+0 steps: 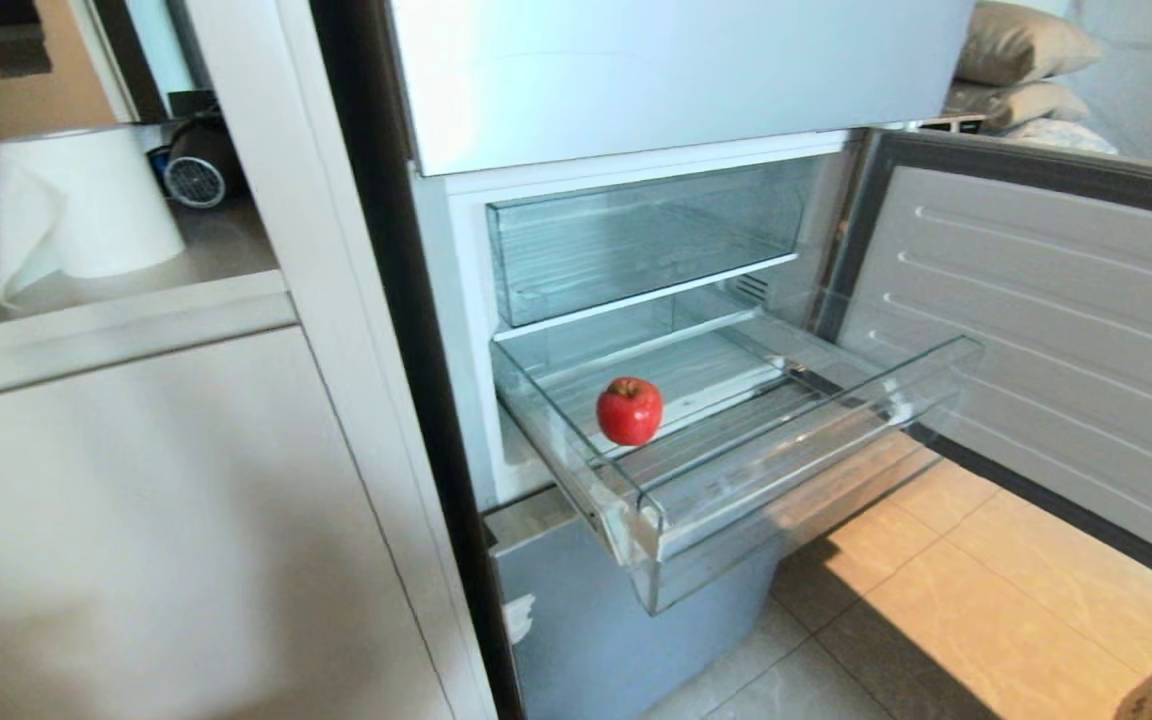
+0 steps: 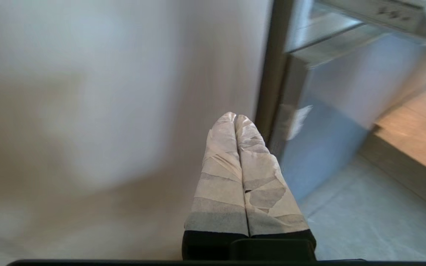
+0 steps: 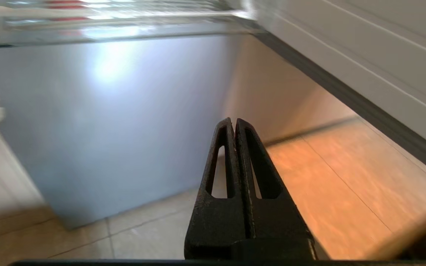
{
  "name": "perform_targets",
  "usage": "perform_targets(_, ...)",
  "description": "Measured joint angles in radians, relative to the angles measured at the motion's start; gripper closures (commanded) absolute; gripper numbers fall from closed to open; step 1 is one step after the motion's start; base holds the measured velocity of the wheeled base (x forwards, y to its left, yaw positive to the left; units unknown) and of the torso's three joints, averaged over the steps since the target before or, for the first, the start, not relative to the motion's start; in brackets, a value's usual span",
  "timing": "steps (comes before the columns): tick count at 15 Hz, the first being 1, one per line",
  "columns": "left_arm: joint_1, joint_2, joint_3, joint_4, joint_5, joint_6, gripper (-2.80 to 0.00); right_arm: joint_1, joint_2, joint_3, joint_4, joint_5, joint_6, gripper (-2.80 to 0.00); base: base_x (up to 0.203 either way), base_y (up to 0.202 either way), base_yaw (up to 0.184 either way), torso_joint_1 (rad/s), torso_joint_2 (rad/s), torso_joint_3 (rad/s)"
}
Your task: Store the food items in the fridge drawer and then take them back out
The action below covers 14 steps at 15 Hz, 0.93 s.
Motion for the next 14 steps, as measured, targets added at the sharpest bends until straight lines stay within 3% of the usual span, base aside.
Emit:
perform_targets(6, 0.0, 0.0, 0.0, 0.0, 0.0, 0.0, 0.0, 0.0, 0.0, 0.0, 0.0, 0.0, 0.009, 0.0, -0.002, 0.006, -0.164, 0.001, 0.0, 0.003)
perform_targets(11, 0.0, 0.0, 0.0, 0.0, 0.0, 0.0, 0.0, -0.001, 0.044, -0.002, -0.003, -0.01, 0.019, 0.0, -0.001, 0.0, -0.014, 0.001, 0.0, 0.0)
perform_targets(14, 0.0, 0.0, 0.0, 0.0, 0.0, 0.0, 0.0, -0.003, 0.18, -0.073, -0.024, -0.055, 0.143, 0.0, 0.0, 0.0, 0.0, 0.0, 0.0, 0.0)
